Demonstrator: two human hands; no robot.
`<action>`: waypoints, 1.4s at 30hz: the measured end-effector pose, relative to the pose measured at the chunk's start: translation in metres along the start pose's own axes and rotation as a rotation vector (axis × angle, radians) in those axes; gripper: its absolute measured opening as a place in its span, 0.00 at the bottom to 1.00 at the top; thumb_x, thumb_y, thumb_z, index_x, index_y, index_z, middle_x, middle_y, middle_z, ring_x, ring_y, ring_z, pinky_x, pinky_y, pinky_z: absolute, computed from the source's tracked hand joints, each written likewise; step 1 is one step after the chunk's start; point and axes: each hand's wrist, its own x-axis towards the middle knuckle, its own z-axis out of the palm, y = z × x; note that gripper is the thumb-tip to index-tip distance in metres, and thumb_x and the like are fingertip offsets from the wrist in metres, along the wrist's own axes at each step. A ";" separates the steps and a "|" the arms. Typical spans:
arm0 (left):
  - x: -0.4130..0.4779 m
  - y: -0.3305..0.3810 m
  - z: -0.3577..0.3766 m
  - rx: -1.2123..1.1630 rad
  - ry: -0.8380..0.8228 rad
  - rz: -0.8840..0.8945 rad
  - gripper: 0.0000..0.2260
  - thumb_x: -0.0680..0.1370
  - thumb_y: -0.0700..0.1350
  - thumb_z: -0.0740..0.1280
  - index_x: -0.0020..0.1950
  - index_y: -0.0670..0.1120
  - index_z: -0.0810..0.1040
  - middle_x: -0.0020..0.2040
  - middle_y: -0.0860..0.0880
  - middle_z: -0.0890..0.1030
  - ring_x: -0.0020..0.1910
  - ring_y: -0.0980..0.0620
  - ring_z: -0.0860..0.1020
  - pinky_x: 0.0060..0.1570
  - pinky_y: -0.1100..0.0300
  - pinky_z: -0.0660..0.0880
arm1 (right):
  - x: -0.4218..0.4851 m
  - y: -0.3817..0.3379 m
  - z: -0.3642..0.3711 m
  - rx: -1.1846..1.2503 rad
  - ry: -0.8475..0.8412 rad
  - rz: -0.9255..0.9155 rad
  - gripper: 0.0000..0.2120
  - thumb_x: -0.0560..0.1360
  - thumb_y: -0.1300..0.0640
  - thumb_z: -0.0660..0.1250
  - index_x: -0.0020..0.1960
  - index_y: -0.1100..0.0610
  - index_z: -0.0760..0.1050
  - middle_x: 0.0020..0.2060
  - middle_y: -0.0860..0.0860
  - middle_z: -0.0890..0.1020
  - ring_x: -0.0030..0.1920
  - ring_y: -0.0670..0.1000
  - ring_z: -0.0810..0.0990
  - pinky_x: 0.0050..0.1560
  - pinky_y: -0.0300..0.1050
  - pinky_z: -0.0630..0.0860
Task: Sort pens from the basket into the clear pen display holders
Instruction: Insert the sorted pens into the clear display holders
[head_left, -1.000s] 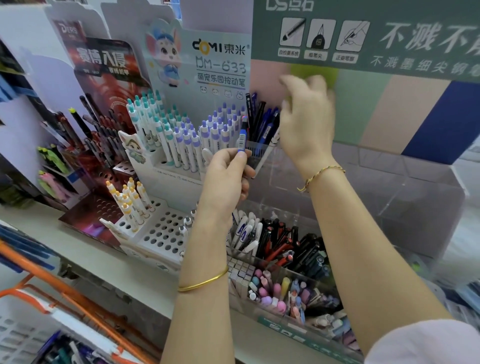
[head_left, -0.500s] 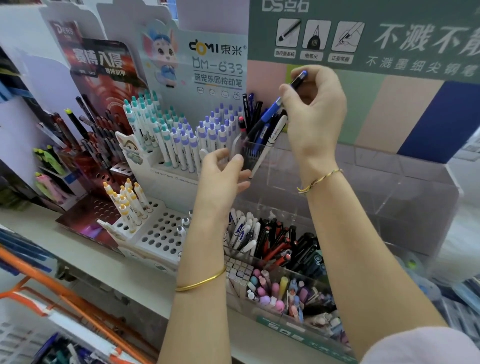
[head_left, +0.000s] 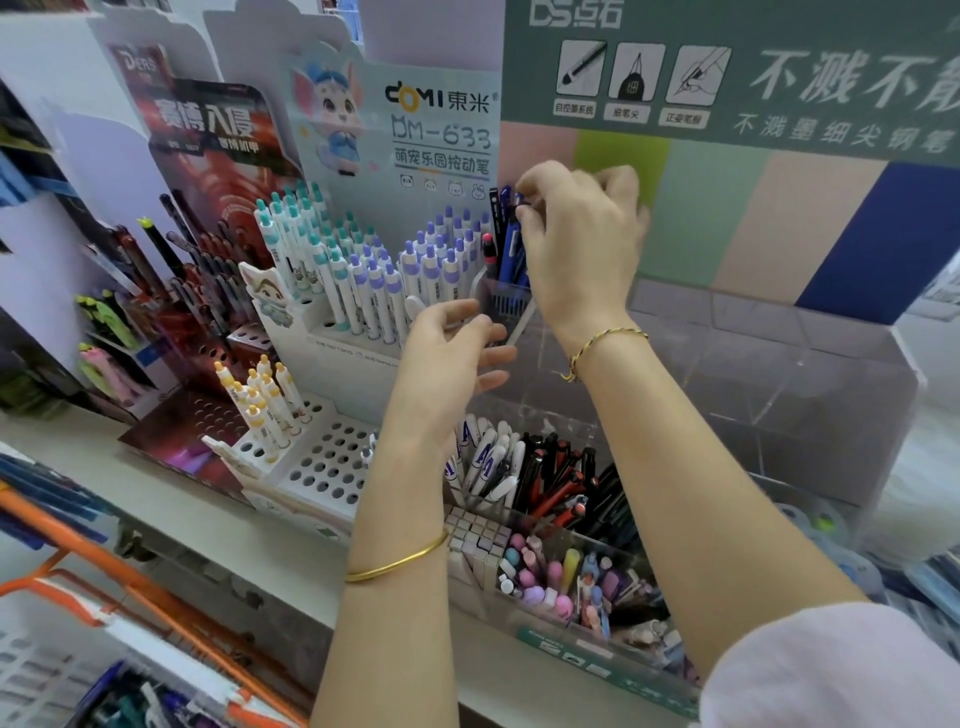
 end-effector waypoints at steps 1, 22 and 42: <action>-0.001 0.000 -0.001 -0.001 0.002 -0.001 0.11 0.83 0.42 0.59 0.65 0.45 0.70 0.54 0.46 0.81 0.45 0.54 0.83 0.43 0.61 0.81 | 0.002 0.002 -0.001 -0.050 -0.007 0.007 0.11 0.79 0.55 0.59 0.57 0.48 0.78 0.53 0.49 0.79 0.60 0.56 0.69 0.53 0.48 0.62; -0.065 -0.050 -0.052 -0.109 0.209 -0.127 0.10 0.81 0.36 0.59 0.61 0.40 0.73 0.47 0.43 0.80 0.38 0.52 0.79 0.37 0.61 0.76 | -0.102 -0.054 -0.016 0.729 -0.168 -0.047 0.19 0.66 0.69 0.54 0.48 0.59 0.80 0.45 0.52 0.79 0.46 0.48 0.76 0.46 0.43 0.73; -0.179 -0.304 -0.332 0.815 0.902 -0.843 0.23 0.80 0.52 0.64 0.66 0.36 0.70 0.68 0.38 0.70 0.69 0.38 0.66 0.65 0.46 0.65 | -0.357 -0.198 0.096 0.708 -1.300 0.190 0.20 0.72 0.72 0.51 0.49 0.54 0.75 0.42 0.51 0.80 0.39 0.50 0.80 0.31 0.36 0.73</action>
